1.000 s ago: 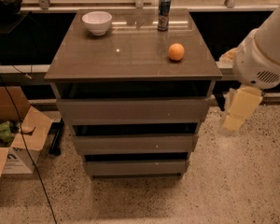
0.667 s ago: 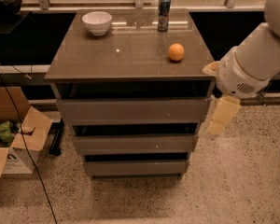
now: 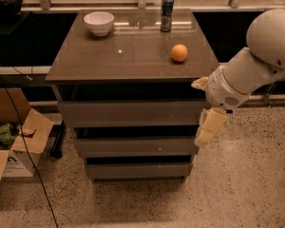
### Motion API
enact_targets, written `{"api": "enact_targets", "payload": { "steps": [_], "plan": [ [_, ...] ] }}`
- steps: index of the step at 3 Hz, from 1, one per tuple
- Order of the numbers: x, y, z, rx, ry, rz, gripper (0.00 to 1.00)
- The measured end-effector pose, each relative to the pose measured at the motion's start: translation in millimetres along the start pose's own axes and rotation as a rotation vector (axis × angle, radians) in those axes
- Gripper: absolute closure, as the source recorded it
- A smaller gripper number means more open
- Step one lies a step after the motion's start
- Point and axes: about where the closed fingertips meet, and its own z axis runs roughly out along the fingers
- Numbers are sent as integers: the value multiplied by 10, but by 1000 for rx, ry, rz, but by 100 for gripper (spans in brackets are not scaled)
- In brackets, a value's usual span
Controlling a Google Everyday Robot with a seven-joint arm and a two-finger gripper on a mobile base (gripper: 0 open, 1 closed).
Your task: Open top drawer
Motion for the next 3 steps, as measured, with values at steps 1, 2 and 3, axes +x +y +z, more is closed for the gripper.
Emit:
{"api": "enact_targets", "payload": {
  "steps": [1,2,3],
  "plan": [
    [-105,-29,229,20,3,-29,0],
    [-108,-171,615,47,-1,-45,0],
    [-5,-312,944,60,-16,-35,0]
  ]
}}
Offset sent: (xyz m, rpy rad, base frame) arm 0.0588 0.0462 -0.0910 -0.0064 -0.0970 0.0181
